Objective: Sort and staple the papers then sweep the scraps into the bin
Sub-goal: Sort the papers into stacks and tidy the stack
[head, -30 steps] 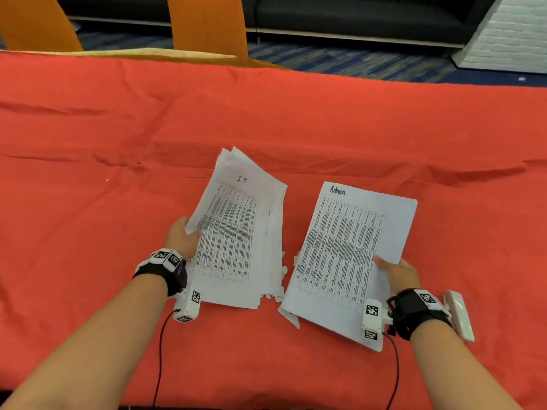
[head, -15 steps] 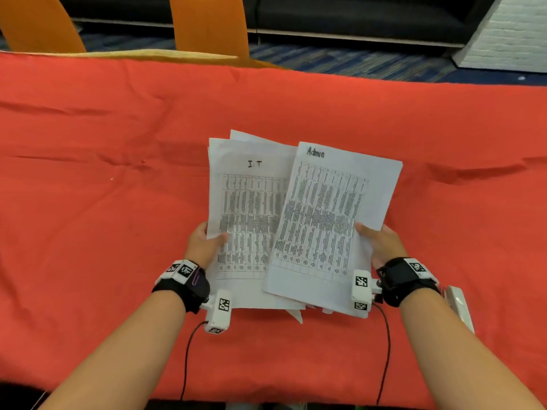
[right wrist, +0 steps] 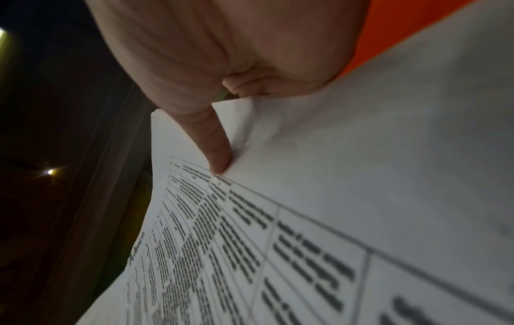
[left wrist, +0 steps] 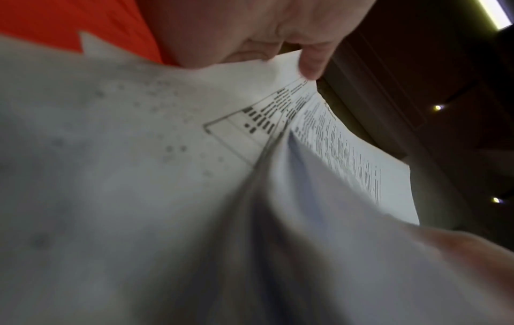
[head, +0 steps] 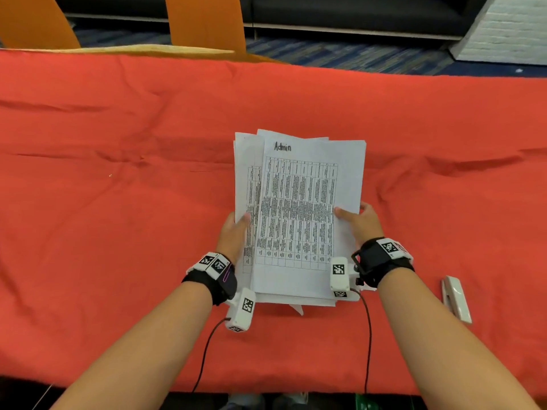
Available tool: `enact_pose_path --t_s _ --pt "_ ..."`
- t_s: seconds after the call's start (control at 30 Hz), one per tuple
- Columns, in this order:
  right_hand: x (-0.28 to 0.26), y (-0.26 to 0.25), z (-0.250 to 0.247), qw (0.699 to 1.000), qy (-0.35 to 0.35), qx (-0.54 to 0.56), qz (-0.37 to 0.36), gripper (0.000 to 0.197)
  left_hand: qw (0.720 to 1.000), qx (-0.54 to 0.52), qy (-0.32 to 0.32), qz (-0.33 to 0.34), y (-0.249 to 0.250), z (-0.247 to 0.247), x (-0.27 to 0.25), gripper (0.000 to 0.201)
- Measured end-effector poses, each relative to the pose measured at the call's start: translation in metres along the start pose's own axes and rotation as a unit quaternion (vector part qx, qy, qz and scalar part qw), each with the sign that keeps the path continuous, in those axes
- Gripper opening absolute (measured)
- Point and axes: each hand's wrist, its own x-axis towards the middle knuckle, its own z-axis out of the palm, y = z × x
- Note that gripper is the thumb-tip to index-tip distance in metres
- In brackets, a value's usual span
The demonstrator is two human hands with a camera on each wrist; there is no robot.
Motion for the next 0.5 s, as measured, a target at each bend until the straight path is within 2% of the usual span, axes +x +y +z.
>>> enact_pose_path --t_s 0.07,0.13,0.17,0.27,0.37,0.5 --pt "-0.001 0.000 0.001 1.000 -0.027 -0.007 0.009 0.035 0.999 0.023 -0.008 0.032 -0.001 0.000 -0.002 0.056" --pt "-0.005 -0.001 0.004 0.999 -0.048 0.011 0.017 0.016 0.997 0.052 -0.007 0.055 -0.002 -0.001 -0.003 0.050" --pt "-0.007 -0.002 0.005 0.998 -0.054 0.021 0.018 0.013 0.996 0.062 -0.004 0.061 -0.002 -0.001 -0.003 0.046" --pt "-0.011 -0.007 0.007 0.997 -0.070 0.040 0.011 0.016 0.995 0.066 0.010 0.070 -0.001 -0.001 -0.002 0.036" --pt "-0.020 -0.015 0.009 0.995 -0.085 0.052 -0.012 0.028 0.995 0.055 0.017 0.081 0.004 0.000 -0.002 0.024" --pt "-0.031 -0.028 0.013 0.991 -0.101 0.068 -0.062 0.036 0.993 0.023 0.038 0.111 0.012 -0.002 0.002 0.022"
